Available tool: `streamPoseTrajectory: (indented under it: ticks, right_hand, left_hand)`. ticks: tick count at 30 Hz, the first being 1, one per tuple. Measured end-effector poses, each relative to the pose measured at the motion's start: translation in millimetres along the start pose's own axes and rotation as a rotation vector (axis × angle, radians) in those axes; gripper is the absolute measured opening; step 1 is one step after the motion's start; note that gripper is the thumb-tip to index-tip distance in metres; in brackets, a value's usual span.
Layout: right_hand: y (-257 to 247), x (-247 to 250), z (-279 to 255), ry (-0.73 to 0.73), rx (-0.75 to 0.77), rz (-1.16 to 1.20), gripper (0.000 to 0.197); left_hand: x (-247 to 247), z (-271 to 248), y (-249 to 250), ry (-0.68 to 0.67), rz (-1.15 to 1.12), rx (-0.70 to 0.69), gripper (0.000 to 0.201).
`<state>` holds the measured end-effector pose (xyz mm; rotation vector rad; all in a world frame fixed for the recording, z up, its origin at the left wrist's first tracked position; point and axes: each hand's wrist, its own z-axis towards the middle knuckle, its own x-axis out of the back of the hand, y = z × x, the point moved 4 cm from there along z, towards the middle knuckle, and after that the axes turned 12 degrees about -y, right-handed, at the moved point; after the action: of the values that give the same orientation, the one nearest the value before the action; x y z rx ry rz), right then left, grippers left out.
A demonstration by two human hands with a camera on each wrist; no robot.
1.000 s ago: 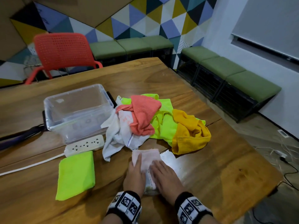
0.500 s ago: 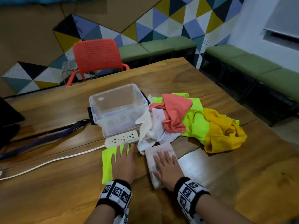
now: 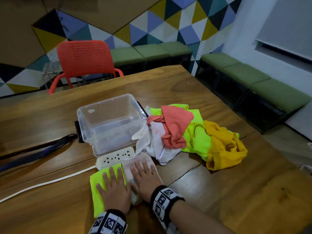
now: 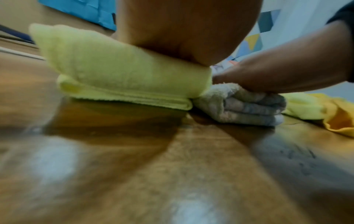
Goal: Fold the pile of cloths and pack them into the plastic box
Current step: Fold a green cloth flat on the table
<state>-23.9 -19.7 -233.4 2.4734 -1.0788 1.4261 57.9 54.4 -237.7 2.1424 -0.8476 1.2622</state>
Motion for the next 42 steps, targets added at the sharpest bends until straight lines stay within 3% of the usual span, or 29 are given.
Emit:
streamPoseTrajectory:
  ticks: [1,3,5,6,8,11,15,19,23,25,27,30,33,36,39,42]
  right_hand:
    - [9,6,-3,0.044,-0.011,0.037,0.065]
    - [39,36,-15,0.4,-0.105,0.06,0.045]
    - [82,65,-39,0.582,-0.327,0.068,0.033]
    - [105,74,-50,0.561,-0.449,0.082,0.036]
    - [151,76,-64,0.359,-0.636,0.091,0.035]
    - [196,72,-82,0.245,-0.759,0.039,0.035]
    - [211,87,-95,0.402,-0.601,0.185,0.039]
    - [210,116,-127,0.769,-0.329,0.424,0.03]
    - [186,149,-168,1.022,-0.054,0.365,0.028]
    - [175,160,-185,1.118,0.053,0.352,0.031]
    - [170,166,-195,1.121,0.125,0.373,0.033]
    - [169,169,-202,1.029,0.158,0.446,0.042]
    - [167,186,-220,1.062,0.219,0.474,0.056]
    - [163,206,-238,1.117,0.304,0.461,0.073]
    - [168,190,-233,1.111,0.187,0.512,0.084]
    - [172,133,-207,0.835,0.111,0.768,0.072]
  left_hand:
    - [2,1,6,0.039,0.025,-0.08,0.055]
    - [3,-2,24,0.085,0.12,-0.209,0.059]
    - [4,-6,46,0.087,0.104,-0.326,0.061]
    - [9,-10,57,0.08,0.096,-0.369,0.051]
    - [16,-14,76,0.049,0.04,-0.422,0.029]
    - [23,-19,102,0.032,-0.017,-0.519,0.029]
    - [22,-21,135,-0.05,-0.087,-0.505,0.033]
    - [37,-33,166,-0.095,-0.2,-0.509,0.037]
    - [63,-34,205,-0.052,-0.375,-0.656,0.065]
    - [73,-35,224,-0.102,-0.47,-0.712,0.077]
    - [83,-41,238,-0.149,-0.56,-0.687,0.068]
    - [107,-53,249,-0.041,-0.671,-0.686,0.024]
    - [136,-59,248,0.175,-0.72,-0.726,0.022]
    - [169,-65,242,0.329,-0.917,-0.79,0.017]
    - [179,-60,233,0.271,-1.132,-0.795,0.012]
    - [161,-54,223,0.131,-1.206,-0.708,0.01]
